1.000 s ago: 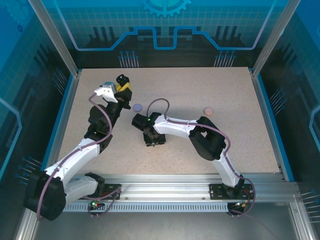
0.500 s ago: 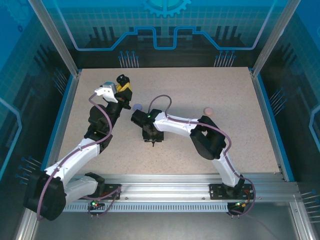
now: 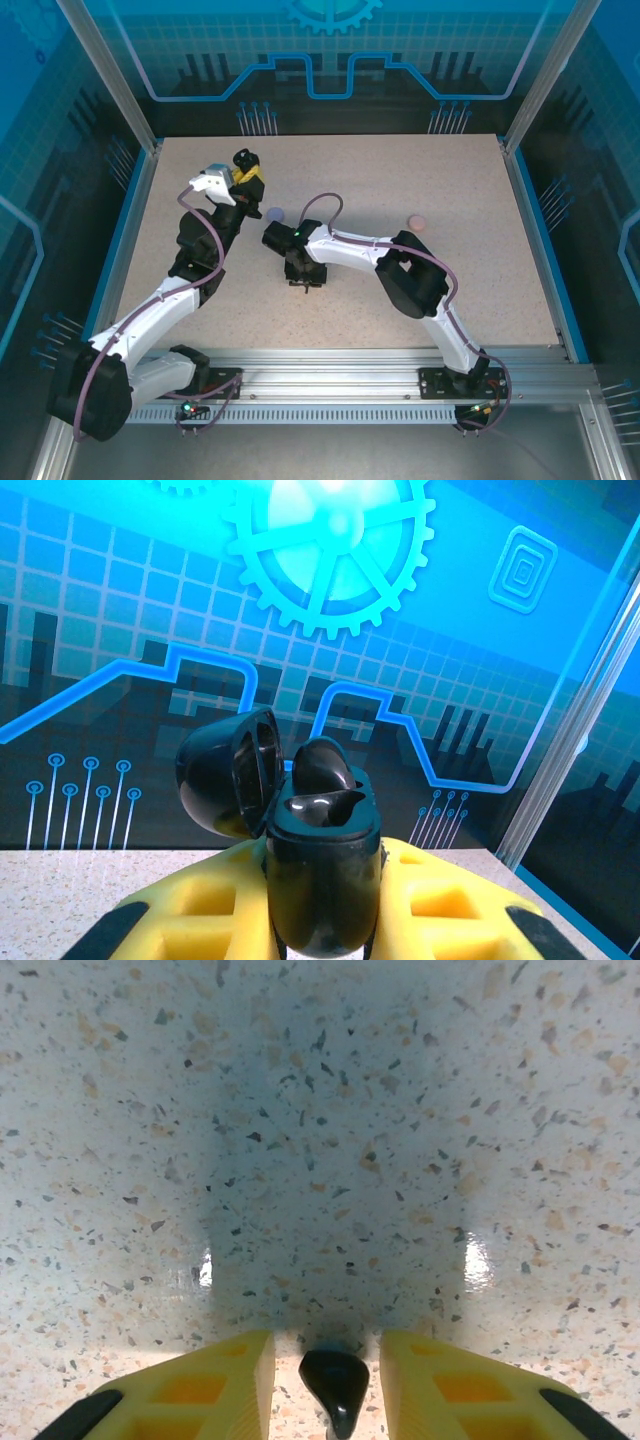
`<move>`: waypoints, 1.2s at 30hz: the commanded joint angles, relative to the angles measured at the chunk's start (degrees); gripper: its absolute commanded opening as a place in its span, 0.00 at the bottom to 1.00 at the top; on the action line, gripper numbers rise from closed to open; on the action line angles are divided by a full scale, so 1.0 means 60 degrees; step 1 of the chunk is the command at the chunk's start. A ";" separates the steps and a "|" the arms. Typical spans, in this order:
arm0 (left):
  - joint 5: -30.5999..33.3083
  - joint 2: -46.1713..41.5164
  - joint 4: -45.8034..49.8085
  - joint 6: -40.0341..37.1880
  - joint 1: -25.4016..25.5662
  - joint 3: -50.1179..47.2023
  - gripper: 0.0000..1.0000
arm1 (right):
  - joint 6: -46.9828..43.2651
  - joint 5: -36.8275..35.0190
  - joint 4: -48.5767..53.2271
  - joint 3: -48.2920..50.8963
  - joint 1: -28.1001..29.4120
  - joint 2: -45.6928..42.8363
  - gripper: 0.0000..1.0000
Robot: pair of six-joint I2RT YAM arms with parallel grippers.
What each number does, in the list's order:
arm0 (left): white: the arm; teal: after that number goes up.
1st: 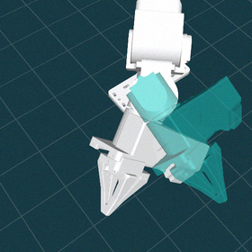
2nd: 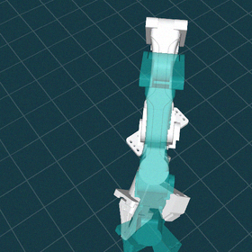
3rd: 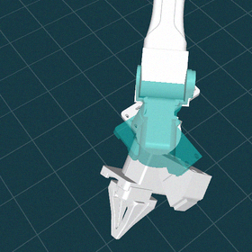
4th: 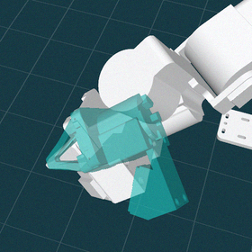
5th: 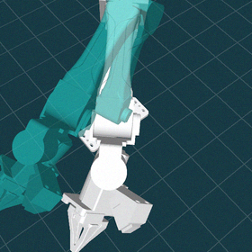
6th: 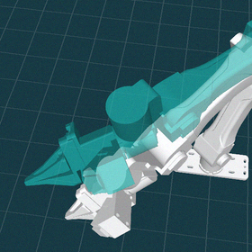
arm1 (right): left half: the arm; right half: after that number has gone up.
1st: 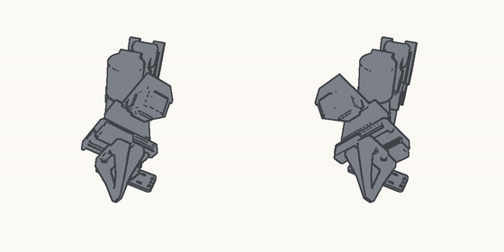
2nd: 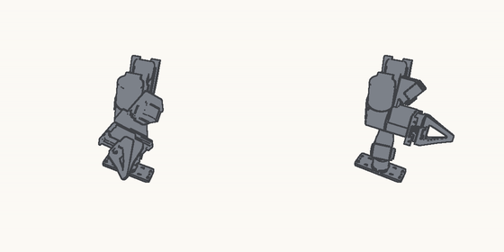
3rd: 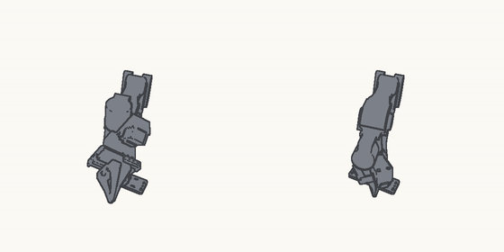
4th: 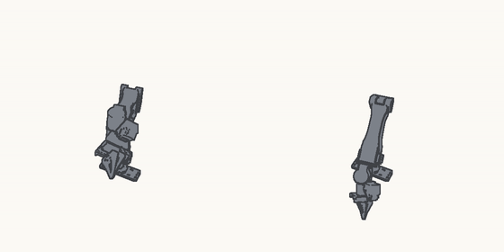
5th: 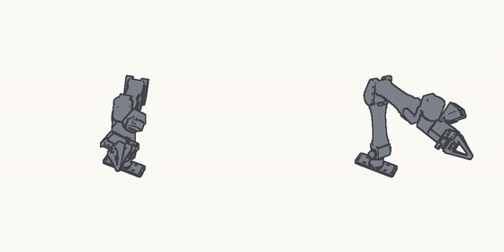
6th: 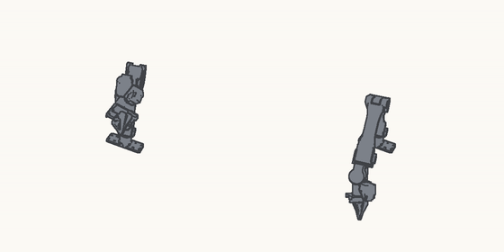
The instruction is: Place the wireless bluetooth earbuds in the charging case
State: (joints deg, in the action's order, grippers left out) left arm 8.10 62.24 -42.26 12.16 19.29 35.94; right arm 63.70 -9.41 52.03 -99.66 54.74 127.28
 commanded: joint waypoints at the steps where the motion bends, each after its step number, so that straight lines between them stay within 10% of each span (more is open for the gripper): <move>1: -0.0133 0.0055 -0.0353 0.0185 -0.0082 -0.0014 0.00 | 0.0234 0.0088 0.0262 -0.0012 -0.0012 0.0268 0.34; 21: -0.0182 -0.0009 -0.0281 0.0236 -0.0080 -0.0014 0.00 | 0.0252 0.0140 -0.0076 0.0393 -0.0006 0.0090 0.20; 36: -0.0334 -0.0439 0.0032 0.0332 -0.0080 -0.0226 0.00 | -0.0173 -0.0890 -0.0837 0.2789 -0.0358 -0.2651 0.16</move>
State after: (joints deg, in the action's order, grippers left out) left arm 7.64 61.65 -41.98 13.61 19.29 35.70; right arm 63.81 -11.86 47.62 -85.10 54.26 116.20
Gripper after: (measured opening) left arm 0.217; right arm 0.167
